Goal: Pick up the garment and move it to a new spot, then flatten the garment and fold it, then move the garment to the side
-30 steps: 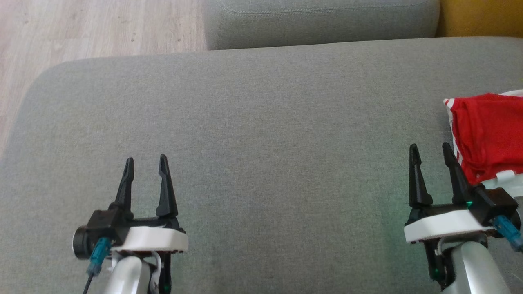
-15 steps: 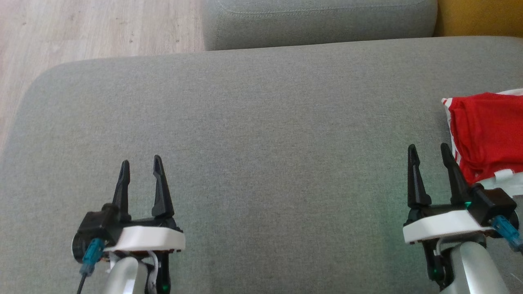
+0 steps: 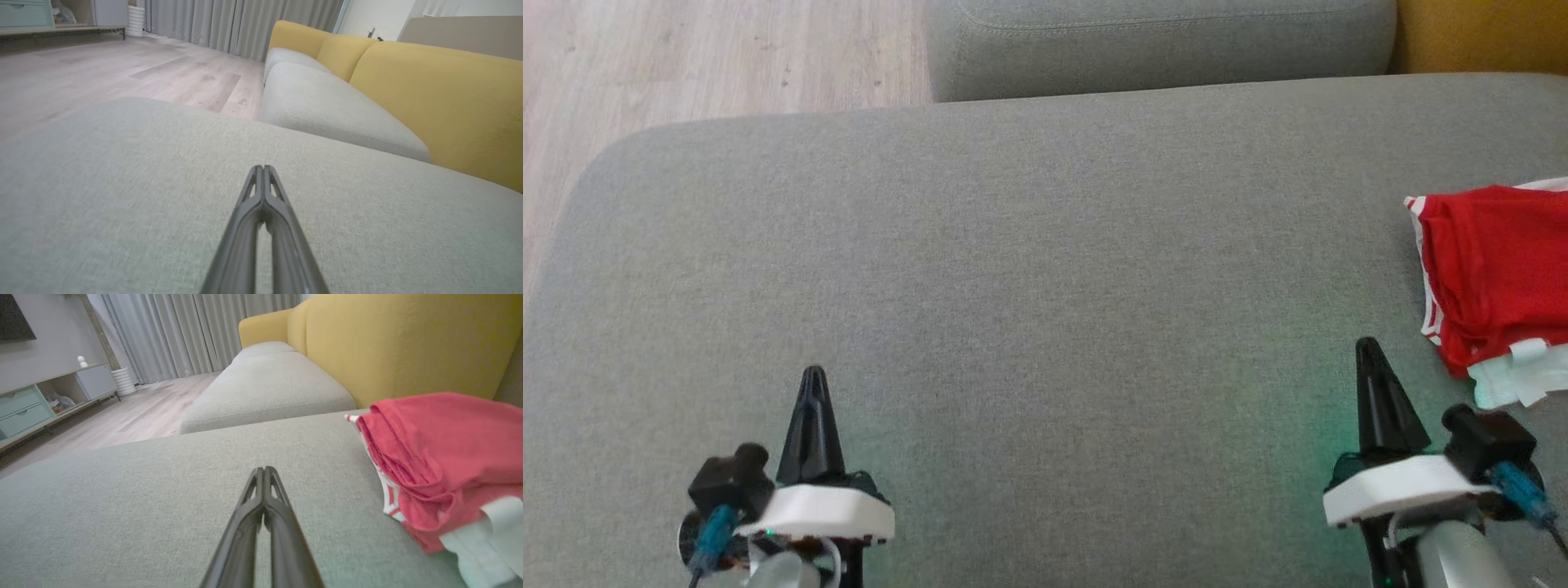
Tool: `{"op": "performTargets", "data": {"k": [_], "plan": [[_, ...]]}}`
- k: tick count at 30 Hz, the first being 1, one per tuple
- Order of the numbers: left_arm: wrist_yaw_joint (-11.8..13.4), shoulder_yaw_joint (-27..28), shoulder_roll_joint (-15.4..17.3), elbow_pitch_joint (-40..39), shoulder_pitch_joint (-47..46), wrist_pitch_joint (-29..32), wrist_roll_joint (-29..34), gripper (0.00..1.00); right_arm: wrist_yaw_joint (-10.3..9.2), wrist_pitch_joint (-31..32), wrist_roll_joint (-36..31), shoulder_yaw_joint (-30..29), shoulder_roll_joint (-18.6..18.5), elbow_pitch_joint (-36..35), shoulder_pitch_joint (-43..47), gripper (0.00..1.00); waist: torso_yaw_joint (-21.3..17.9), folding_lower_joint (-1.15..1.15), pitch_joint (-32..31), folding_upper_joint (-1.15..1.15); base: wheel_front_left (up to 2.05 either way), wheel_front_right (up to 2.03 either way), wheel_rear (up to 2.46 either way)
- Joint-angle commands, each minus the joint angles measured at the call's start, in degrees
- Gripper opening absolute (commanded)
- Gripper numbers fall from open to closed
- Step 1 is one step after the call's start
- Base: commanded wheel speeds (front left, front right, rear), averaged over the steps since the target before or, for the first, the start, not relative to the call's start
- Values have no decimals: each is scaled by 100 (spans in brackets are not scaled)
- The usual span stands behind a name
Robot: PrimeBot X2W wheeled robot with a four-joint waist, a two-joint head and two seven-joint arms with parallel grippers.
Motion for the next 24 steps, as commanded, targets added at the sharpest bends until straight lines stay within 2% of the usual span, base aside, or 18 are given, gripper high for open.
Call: {"op": "performTargets", "data": {"k": [1,24], "plan": [[-30,53,1,-167,-188,23,-150,0,1,41,187,-21,-7,-193,-190,0,0,0,-6,0,0,0,0],[-196,327,4,-255,-161,385,-1399,0,4,409,1668,-127,-12,-252,-210,0,0,0,-86,0,0,0,0]]}}
